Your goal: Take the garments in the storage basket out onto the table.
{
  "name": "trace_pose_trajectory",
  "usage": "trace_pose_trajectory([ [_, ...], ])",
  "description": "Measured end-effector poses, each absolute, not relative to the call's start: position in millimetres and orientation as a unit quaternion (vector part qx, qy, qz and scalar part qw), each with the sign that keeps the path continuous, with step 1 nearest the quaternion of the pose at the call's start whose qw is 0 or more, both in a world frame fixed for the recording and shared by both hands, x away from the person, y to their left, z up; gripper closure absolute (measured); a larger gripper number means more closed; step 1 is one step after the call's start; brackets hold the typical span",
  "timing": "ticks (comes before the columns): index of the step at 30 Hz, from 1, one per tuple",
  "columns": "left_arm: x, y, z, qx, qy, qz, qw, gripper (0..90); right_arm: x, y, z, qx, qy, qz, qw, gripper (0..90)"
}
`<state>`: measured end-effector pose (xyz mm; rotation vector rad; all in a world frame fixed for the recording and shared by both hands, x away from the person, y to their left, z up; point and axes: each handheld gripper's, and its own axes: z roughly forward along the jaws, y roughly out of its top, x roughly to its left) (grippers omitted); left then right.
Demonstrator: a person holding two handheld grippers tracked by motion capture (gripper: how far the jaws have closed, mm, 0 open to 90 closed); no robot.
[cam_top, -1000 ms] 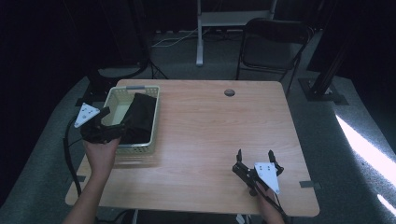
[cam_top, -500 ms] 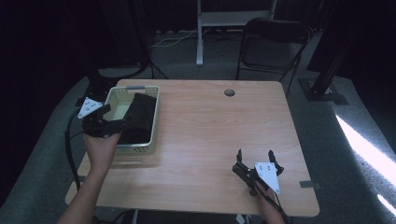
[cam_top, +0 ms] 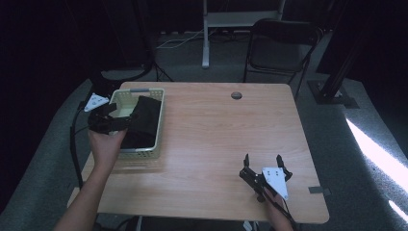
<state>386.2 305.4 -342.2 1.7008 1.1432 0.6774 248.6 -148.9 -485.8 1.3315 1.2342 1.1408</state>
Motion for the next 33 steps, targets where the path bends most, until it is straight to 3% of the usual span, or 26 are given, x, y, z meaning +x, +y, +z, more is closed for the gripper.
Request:
trace_pose_trajectory([
  [33,429.7,308.0,-357.6,0.715,0.513,0.236,0.413,3.0,248.8,-149.1,-485.7,0.546,0.506,0.467,0.477,0.1],
])
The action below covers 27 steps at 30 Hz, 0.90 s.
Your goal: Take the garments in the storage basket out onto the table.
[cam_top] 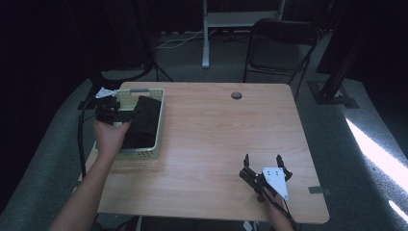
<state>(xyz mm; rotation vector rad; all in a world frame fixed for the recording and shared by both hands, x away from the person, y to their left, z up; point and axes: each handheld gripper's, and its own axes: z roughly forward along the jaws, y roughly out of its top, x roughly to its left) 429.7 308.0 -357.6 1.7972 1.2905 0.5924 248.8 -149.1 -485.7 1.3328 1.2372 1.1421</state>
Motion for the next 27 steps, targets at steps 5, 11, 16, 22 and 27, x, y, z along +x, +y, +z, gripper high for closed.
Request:
trace_pose_trajectory([
  [5,436.1,308.5,-362.9,0.721,0.52,0.226,0.397,3.0,249.3,-149.0,-485.6,0.546,0.508,0.466,0.476,0.1],
  [11,442.9,307.8,-370.5,0.729,0.528,0.216,0.377,3.0,249.3,-149.1,-485.6,0.547,0.507,0.467,0.475,0.0],
  [16,450.5,311.5,-376.2,0.73,0.54,0.204,0.366,3.0,249.4,-149.3,-485.5,0.547,0.507,0.467,0.475,0.1],
  [22,458.4,311.2,-384.5,0.733,0.549,0.188,0.357,3.0,249.6,-149.4,-485.5,0.548,0.507,0.467,0.474,0.1],
  [27,463.1,310.4,-388.3,0.731,0.552,0.188,0.353,3.1,249.8,-149.5,-485.4,0.549,0.506,0.467,0.474,0.1],
])
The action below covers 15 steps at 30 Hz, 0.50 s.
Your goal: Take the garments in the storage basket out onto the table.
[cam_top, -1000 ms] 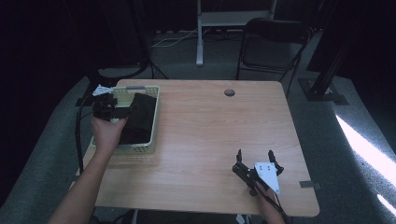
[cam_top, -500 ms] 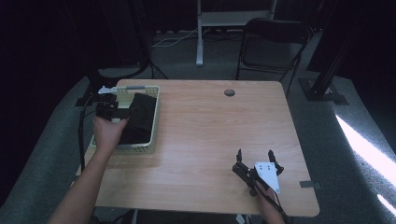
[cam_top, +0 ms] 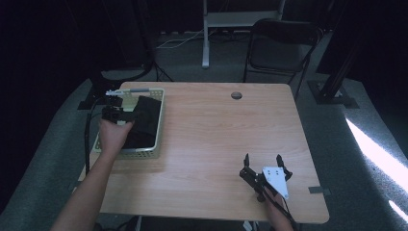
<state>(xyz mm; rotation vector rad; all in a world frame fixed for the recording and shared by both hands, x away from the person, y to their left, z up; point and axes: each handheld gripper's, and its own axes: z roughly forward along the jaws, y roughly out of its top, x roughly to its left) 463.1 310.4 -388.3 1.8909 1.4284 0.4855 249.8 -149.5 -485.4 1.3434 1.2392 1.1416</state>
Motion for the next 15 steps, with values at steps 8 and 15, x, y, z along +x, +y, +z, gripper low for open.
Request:
trace_pose_trajectory([
  [8,473.1,314.5,-401.0,0.74,0.565,0.182,0.318,3.0,250.0,-149.8,-485.3,0.55,0.507,0.467,0.472,0.1],
  [15,481.6,318.9,-411.3,0.737,0.578,0.18,0.3,3.0,250.0,-149.8,-485.3,0.55,0.507,0.467,0.472,0.1],
])
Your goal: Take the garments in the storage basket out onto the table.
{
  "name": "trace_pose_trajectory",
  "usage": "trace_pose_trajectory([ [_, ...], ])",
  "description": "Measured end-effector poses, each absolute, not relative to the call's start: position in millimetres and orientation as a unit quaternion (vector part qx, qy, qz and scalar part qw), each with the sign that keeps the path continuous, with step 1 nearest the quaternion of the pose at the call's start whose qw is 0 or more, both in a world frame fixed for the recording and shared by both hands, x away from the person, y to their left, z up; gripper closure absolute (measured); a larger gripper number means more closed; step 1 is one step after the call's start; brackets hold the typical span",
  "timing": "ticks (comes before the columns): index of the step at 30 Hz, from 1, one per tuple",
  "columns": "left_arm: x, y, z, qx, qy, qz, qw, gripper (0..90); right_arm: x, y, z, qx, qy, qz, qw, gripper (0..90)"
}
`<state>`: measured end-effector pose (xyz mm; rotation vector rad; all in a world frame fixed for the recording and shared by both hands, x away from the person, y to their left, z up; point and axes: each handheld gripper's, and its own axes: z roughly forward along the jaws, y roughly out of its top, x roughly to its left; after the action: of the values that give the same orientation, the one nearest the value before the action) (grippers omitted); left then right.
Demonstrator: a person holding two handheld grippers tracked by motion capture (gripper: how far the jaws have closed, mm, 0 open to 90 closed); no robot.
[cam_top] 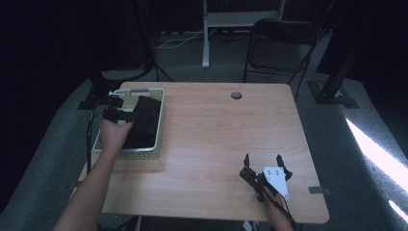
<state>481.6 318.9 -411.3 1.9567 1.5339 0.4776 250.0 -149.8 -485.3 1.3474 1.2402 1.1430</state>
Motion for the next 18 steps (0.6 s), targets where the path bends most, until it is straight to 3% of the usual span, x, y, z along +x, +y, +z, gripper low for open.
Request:
trace_pose_trajectory([
  [6,492.5,322.1,-426.7,0.738,0.598,0.133,0.285,3.0,250.2,-150.1,-485.3,0.552,0.506,0.467,0.471,0.1],
  [12,495.9,318.9,-434.7,0.743,0.597,0.13,0.272,3.0,250.4,-150.2,-485.2,0.552,0.507,0.467,0.47,0.1],
  [18,503.3,324.0,-450.4,0.739,0.618,0.062,0.261,2.9,250.2,-150.1,-485.3,0.551,0.507,0.467,0.471,0.1],
])
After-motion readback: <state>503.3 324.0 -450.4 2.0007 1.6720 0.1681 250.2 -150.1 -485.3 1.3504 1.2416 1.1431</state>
